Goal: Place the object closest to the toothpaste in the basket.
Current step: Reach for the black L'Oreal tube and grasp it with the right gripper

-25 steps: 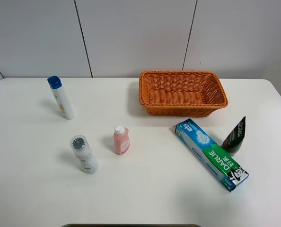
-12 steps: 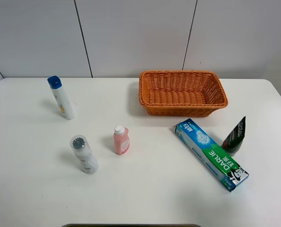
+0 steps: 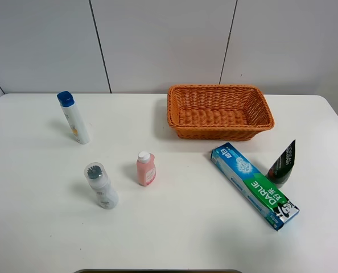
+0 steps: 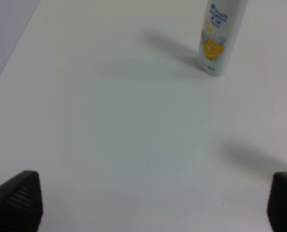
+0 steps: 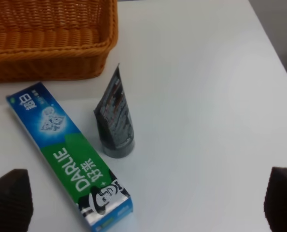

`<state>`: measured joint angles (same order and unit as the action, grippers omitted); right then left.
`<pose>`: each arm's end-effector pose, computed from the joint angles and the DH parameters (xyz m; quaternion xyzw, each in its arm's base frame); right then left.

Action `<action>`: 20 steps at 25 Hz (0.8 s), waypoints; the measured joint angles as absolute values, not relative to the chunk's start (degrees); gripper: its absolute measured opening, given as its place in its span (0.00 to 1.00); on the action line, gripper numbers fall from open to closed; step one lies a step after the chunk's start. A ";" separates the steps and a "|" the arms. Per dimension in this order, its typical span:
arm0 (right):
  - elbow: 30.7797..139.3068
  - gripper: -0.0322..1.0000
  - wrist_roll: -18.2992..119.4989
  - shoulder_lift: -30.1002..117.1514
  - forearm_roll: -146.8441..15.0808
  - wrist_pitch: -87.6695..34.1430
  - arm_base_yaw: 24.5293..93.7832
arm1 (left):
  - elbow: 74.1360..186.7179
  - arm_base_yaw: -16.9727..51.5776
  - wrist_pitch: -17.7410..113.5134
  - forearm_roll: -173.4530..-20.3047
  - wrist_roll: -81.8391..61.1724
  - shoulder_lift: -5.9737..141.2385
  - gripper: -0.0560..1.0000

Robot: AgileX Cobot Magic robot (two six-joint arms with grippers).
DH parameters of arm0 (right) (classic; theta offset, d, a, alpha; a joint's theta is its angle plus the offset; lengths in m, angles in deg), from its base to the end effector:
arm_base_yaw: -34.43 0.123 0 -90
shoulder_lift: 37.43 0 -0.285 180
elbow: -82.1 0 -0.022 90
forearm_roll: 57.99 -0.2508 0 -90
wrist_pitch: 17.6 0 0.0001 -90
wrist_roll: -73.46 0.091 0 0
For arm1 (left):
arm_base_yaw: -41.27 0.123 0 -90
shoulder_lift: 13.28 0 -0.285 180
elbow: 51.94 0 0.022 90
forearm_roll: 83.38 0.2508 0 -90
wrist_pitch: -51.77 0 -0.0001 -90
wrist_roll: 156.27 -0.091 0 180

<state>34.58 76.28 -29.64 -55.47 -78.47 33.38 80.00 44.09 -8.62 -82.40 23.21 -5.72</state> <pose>-0.0072 -0.0034 0.2823 0.0297 0.8482 -0.0138 0.5287 -0.0063 0.0010 0.2803 -0.0174 0.8479 0.0240 0.5294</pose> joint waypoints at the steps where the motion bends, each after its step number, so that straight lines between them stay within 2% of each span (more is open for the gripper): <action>1: 35.49 0.99 76.85 -29.00 -55.47 -78.55 33.38 | 80.00 44.09 -8.62 -82.40 23.21 -5.72 0.94; 9: 41.61 0.99 82.14 -17.72 -55.42 -78.55 33.38 | 80.00 44.09 -8.62 -82.40 23.21 -5.72 0.94; 20: 51.05 0.99 90.15 7.47 -54.96 -77.00 33.38 | 80.00 44.09 -8.62 -82.40 23.21 -5.72 0.94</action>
